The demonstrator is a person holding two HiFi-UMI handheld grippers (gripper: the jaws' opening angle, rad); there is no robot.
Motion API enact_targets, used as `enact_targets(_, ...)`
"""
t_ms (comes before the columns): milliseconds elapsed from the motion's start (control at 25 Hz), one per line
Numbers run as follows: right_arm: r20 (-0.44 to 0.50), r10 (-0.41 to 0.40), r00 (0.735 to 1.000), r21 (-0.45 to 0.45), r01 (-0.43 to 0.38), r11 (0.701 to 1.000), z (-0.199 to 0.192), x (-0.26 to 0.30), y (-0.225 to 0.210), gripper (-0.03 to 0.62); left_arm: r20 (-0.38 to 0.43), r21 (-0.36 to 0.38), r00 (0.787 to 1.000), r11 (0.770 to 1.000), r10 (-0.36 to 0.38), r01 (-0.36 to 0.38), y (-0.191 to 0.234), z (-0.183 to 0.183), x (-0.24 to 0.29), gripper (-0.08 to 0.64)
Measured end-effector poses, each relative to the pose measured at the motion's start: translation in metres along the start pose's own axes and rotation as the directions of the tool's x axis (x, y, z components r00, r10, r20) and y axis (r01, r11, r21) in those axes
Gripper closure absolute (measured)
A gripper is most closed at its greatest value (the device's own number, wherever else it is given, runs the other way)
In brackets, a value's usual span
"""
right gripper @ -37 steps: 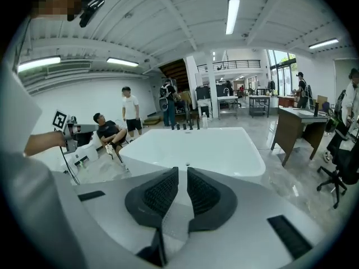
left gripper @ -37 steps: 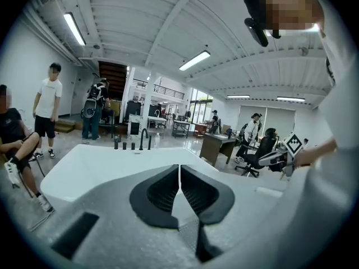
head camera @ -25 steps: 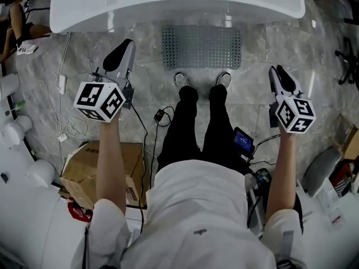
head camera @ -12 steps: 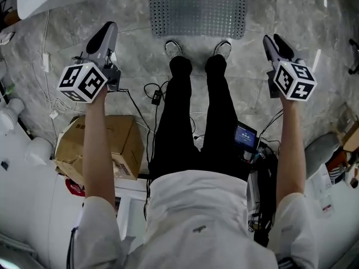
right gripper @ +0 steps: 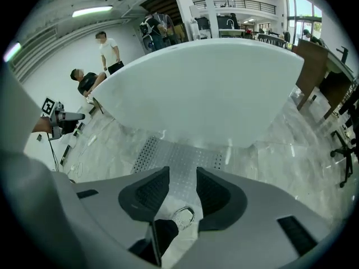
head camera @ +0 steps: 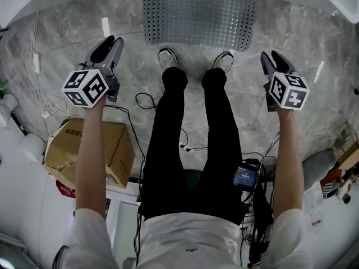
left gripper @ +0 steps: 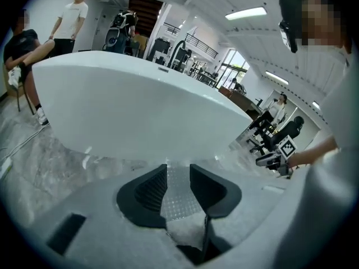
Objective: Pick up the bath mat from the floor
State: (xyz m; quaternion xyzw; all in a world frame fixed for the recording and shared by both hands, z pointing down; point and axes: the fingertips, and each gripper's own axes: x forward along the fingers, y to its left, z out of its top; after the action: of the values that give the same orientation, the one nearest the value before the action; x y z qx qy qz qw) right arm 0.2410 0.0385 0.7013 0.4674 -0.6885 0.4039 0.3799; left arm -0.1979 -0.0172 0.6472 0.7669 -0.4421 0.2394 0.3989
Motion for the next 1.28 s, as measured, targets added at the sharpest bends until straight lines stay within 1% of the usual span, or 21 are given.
enact_targets(200,-0.055,-0.02,0.998,0.026,0.022,0.999,-0.034,0.061,-0.039,0.469,-0.066,-0.036,0.997,0.998,0.05,-0.052,0.028,-0.047,0.046,0.405)
enact_targets(400,-0.111,-0.064,0.992,0.019,0.066,0.998,-0.062,0.117,-0.071,0.465,-0.141,-0.086,0.987,0.992,0.08,-0.092,0.062,-0.099,0.086,0.369)
enact_targets(560,-0.148,-0.066,0.987,0.027,0.071,0.997,-0.086,0.164,-0.088,0.459,-0.162,-0.149,0.979,0.978,0.12,-0.144,0.1,-0.137,0.113,0.341)
enact_targets(640,-0.167,-0.071,0.983,0.029,0.077,0.997,-0.096,0.186,-0.097,0.459,-0.169,-0.161,0.975,0.972,0.142,-0.17,0.12,-0.153,0.128,0.336)
enact_targets(720,-0.192,-0.077,0.978,0.01,0.08,0.997,-0.107,0.209,-0.107,0.459,-0.184,-0.17,0.971,0.967,0.156,-0.187,0.138,-0.17,0.146,0.333)
enact_targets(840,-0.223,-0.08,0.971,-0.014,0.079,0.997,-0.121,0.244,-0.121,0.457,-0.213,-0.169,0.963,0.964,0.167,-0.204,0.161,-0.196,0.174,0.331)
enact_targets(920,-0.234,-0.087,0.968,-0.019,0.085,0.996,-0.128,0.252,-0.124,0.454,-0.232,-0.156,0.959,0.966,0.165,-0.204,0.172,-0.209,0.183,0.331)
enact_targets(960,-0.237,-0.094,0.967,-0.021,0.092,0.996,-0.128,0.247,-0.12,0.448,-0.236,-0.152,0.959,0.968,0.159,-0.198,0.174,-0.211,0.178,0.33)
enact_targets(1040,-0.23,-0.114,0.966,-0.017,0.113,0.993,-0.122,0.216,-0.105,0.446,-0.228,-0.154,0.963,0.972,0.142,-0.18,0.176,-0.21,0.155,0.327)
enact_targets(1120,-0.22,-0.126,0.967,0.008,0.131,0.991,-0.12,0.197,-0.095,0.442,-0.22,-0.154,0.967,0.974,0.13,-0.166,0.181,-0.208,0.144,0.325)
enact_targets(1160,-0.222,-0.12,0.968,0.03,0.13,0.991,-0.126,0.209,-0.1,0.437,-0.232,-0.146,0.964,0.975,0.132,-0.169,0.188,-0.213,0.157,0.325)
enact_targets(1200,-0.228,-0.106,0.968,0.053,0.122,0.991,-0.135,0.233,-0.112,0.434,-0.252,-0.134,0.958,0.975,0.138,-0.176,0.196,-0.221,0.181,0.324)
enact_targets(1280,-0.235,-0.075,0.969,0.092,0.099,0.991,-0.153,0.291,-0.145,0.419,-0.289,-0.116,0.946,0.976,0.146,-0.186,0.212,-0.239,0.242,0.317)
